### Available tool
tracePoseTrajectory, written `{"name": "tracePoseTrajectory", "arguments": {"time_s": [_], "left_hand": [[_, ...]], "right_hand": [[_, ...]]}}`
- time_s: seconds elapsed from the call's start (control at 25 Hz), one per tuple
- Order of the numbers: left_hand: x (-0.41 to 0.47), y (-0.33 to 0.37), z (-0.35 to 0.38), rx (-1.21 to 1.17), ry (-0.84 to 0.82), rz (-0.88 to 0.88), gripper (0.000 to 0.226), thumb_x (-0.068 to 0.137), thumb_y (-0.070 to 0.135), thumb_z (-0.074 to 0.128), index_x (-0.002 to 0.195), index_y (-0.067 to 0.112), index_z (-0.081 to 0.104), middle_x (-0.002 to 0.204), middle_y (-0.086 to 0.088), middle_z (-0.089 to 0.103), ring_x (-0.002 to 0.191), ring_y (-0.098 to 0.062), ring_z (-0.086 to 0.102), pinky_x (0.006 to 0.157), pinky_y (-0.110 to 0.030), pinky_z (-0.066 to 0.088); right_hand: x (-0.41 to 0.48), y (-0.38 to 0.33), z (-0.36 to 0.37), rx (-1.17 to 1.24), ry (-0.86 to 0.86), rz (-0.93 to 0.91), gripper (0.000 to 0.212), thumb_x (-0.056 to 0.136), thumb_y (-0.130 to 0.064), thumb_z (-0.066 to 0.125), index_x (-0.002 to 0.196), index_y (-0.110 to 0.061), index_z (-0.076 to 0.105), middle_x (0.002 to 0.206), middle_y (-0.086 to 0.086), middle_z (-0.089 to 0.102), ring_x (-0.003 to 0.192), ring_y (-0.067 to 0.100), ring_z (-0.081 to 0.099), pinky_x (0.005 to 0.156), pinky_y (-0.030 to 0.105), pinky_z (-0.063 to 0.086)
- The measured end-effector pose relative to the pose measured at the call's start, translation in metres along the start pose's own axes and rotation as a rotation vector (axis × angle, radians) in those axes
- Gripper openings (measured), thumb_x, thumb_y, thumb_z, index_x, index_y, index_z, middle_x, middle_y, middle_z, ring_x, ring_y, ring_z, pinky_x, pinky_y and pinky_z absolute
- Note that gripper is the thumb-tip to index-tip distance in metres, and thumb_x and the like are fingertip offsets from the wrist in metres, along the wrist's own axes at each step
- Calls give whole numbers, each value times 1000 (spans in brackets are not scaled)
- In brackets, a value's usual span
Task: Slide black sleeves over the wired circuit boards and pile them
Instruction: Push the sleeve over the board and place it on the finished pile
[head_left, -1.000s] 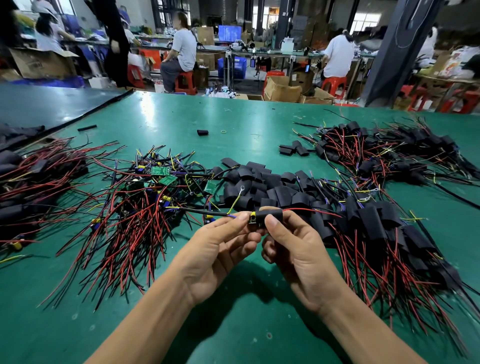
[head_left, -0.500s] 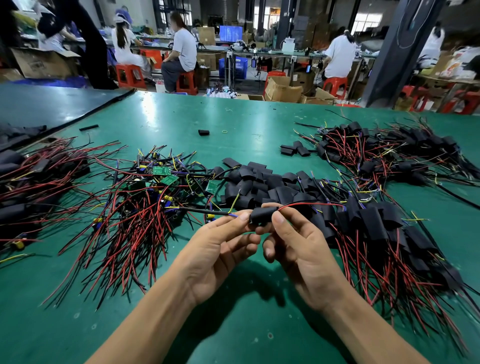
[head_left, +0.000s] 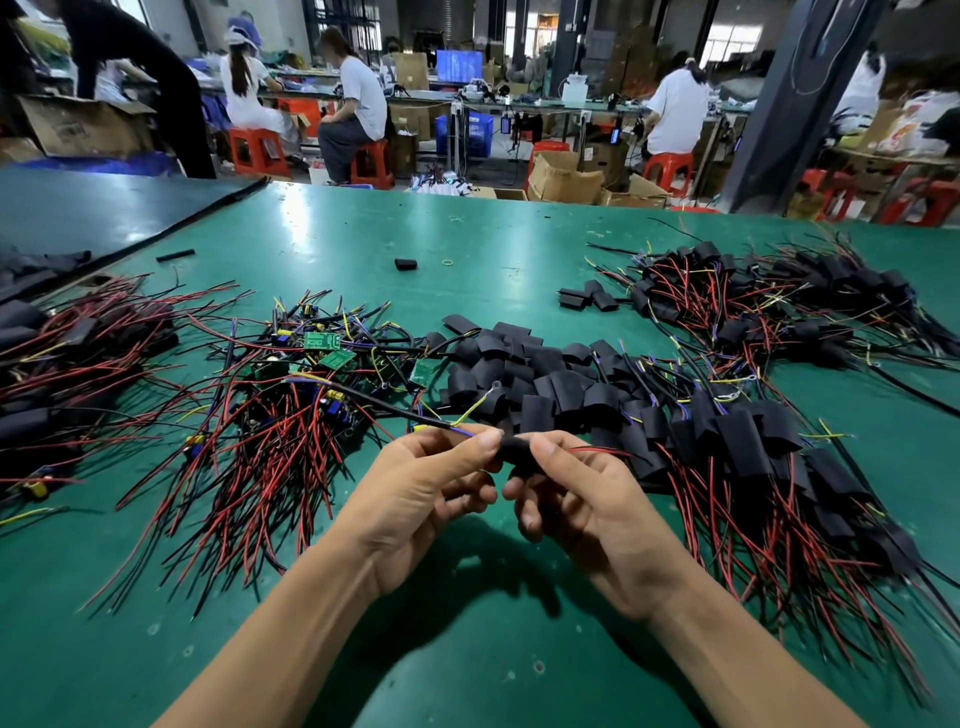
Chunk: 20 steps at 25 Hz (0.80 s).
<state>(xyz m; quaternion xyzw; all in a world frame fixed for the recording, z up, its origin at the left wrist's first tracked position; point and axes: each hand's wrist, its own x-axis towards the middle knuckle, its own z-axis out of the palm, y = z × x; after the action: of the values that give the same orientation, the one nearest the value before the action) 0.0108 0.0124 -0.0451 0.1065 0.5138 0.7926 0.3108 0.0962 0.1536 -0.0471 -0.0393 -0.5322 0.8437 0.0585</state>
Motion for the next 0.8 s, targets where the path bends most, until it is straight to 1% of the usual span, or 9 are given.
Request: {"name": "tracePoseTrajectory", "arguments": {"time_s": [0.12, 0.2, 0.28, 0.36, 0.44, 0.52, 0.6, 0.72, 0.8], "left_hand": [[-2, 3, -3, 60, -10, -8, 19, 55, 25, 88, 70, 19, 78, 67, -1, 64, 50, -9, 54, 48, -17, 46], [-3, 3, -2, 59, -50, -25, 21, 60, 24, 94, 72, 22, 77, 64, 3, 62, 46, -6, 50, 45, -16, 42], [-3, 3, 0, 58, -92, -8, 21, 62, 34, 88, 77, 24, 76, 64, 5, 60, 46, -6, 47, 45, -16, 39], [-3, 2, 1, 87, -99, 24, 26, 61, 39, 88, 79, 26, 75, 65, 6, 59, 46, -6, 44, 44, -16, 36], [-2, 2, 0, 121, -69, 30, 28, 64, 47, 89, 79, 28, 74, 67, 5, 58, 46, -6, 43, 45, -16, 33], [2, 2, -5, 176, 33, 5, 29, 68, 51, 81, 77, 25, 74, 67, 5, 59, 47, -8, 43, 50, -21, 30], [7, 0, -13, 254, 171, 0, 24, 77, 43, 77, 71, 21, 70, 64, 3, 58, 45, -9, 41, 47, -20, 29], [13, -2, -24, 368, 339, 87, 21, 87, 25, 74, 71, 15, 66, 58, 2, 57, 40, -10, 38, 39, -17, 30], [16, -3, -31, 525, 467, 194, 12, 87, 21, 74, 78, 15, 69, 64, 4, 64, 46, -12, 49, 47, -21, 41]], "right_hand": [[-2, -4, 1, 1, -13, 55, 39, 73, -35, 75, 98, -6, 66, 76, 14, 68, 52, 15, 54, 52, 22, 46], [-5, -11, 1, -7, -56, 76, 41, 76, -34, 72, 103, -4, 66, 77, 13, 69, 54, 14, 56, 53, 22, 48], [-7, -15, 2, -17, -91, 85, 37, 81, -31, 69, 105, -3, 67, 78, 12, 69, 54, 14, 57, 54, 21, 49], [-6, -14, 6, 22, -58, 39, 28, 83, -24, 70, 103, -5, 69, 79, 11, 70, 53, 13, 56, 53, 20, 48], [-3, -13, 10, 143, 71, -67, 23, 79, -19, 73, 100, -9, 70, 86, 10, 73, 51, 11, 55, 51, 19, 48], [0, -20, 5, 258, 287, -191, 16, 77, -23, 69, 91, -18, 75, 97, 5, 76, 50, 7, 57, 51, 17, 50], [0, -33, -8, 327, 471, -275, 14, 79, -30, 69, 91, -24, 75, 106, -4, 77, 52, 1, 59, 52, 14, 51], [1, -44, -29, 374, 665, -286, 18, 88, -39, 65, 100, -26, 68, 99, -12, 77, 52, -2, 57, 52, 13, 48], [2, -42, -37, 356, 724, -271, 24, 96, -46, 56, 98, -24, 66, 92, -9, 77, 50, 2, 54, 52, 16, 44]]}}
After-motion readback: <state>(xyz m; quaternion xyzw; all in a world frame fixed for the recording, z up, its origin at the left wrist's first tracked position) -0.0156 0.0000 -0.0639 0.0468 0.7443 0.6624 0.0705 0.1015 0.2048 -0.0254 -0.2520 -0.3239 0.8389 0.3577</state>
